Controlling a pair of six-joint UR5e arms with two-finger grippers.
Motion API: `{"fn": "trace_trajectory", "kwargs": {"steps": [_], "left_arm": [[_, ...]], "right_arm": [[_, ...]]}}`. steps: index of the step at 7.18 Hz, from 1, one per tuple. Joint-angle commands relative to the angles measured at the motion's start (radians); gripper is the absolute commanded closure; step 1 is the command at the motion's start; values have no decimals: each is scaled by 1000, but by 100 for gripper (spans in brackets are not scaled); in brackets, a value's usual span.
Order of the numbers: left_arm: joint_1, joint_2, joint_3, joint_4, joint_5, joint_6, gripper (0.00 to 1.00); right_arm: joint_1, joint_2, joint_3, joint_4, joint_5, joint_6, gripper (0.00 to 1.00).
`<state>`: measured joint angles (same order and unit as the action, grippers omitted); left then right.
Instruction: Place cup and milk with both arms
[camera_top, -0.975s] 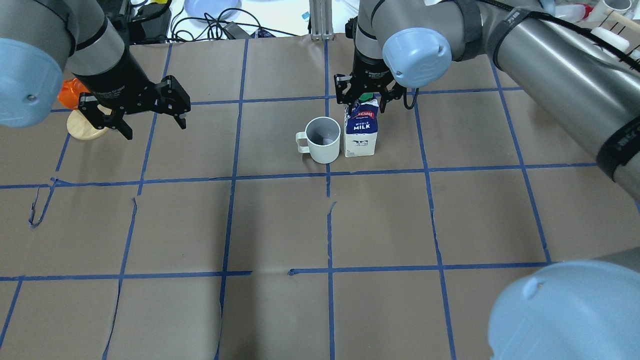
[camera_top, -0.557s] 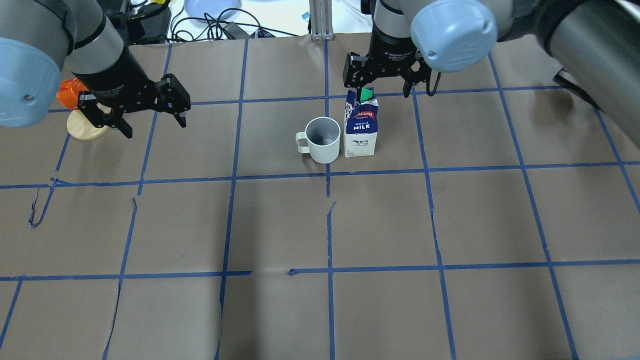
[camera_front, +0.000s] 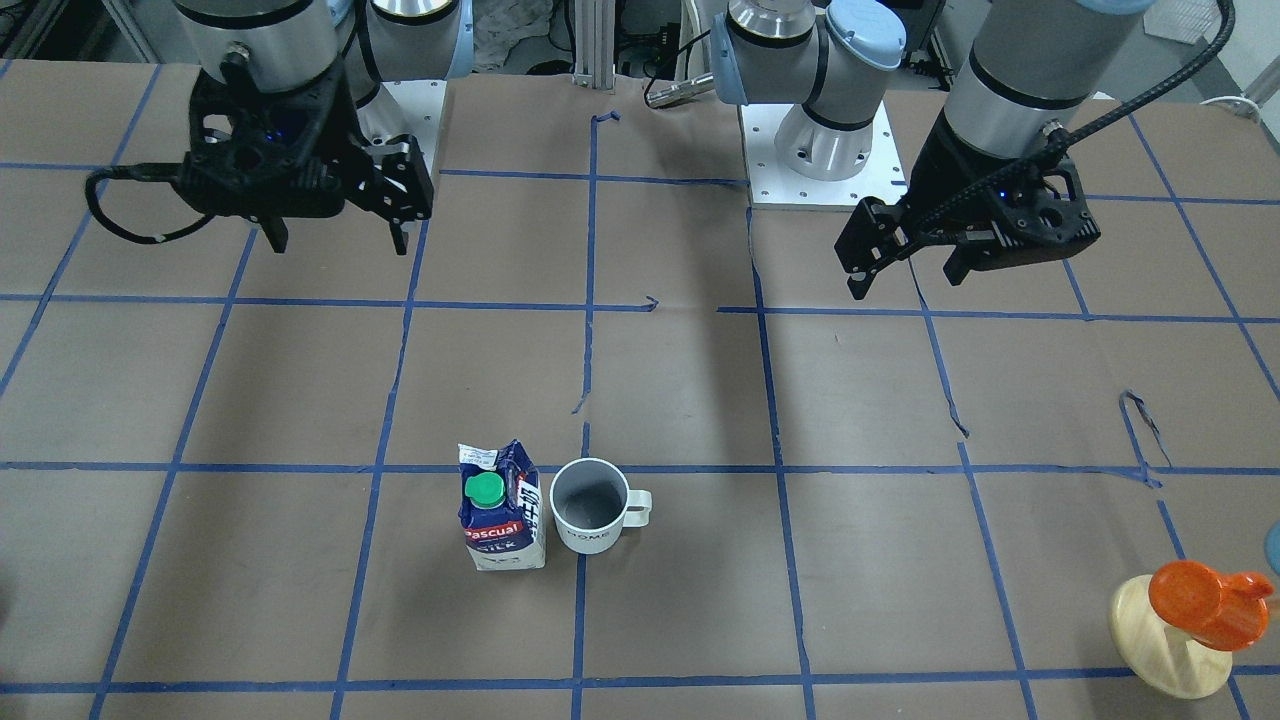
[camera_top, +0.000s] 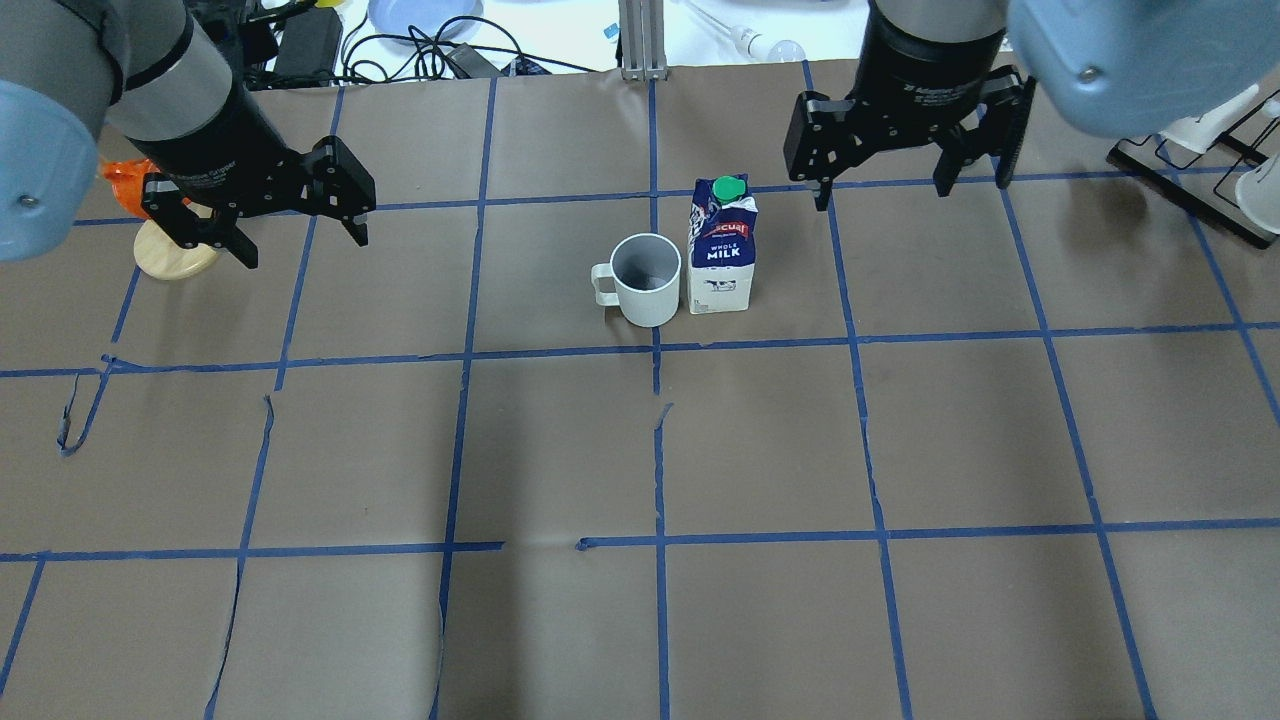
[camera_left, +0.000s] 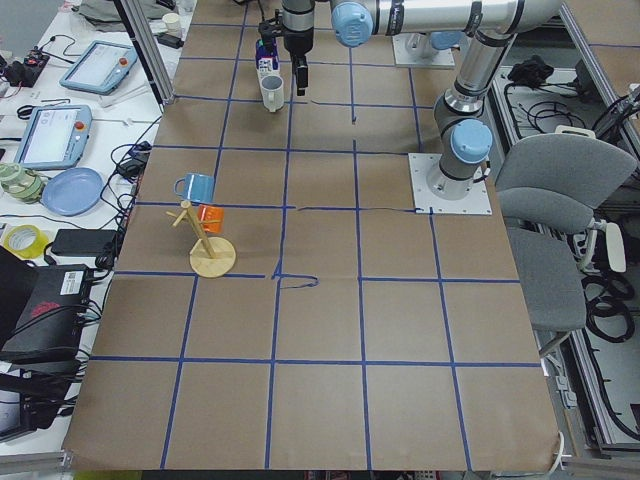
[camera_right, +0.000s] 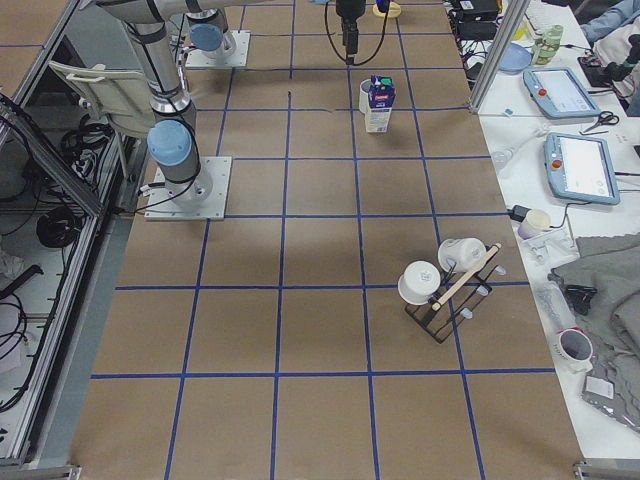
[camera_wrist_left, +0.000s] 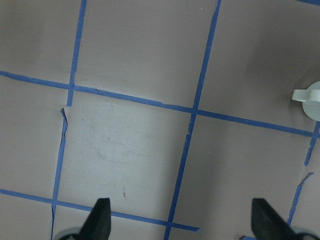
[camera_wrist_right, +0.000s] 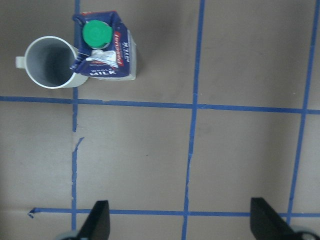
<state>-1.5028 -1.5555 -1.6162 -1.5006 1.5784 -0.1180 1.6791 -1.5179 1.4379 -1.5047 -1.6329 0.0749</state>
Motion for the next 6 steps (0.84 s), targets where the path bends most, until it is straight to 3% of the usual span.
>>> {"fn": "trace_trajectory", "kwargs": {"steps": [1,6], "left_arm": [[-1,18,-2,-1,-3,111,0],[1,9,-8,0,0,129,0]], "right_arm": [[-68,-16,39,-12,11,-74,0],[-62,-15,30,-61,27,-80,0]]}}
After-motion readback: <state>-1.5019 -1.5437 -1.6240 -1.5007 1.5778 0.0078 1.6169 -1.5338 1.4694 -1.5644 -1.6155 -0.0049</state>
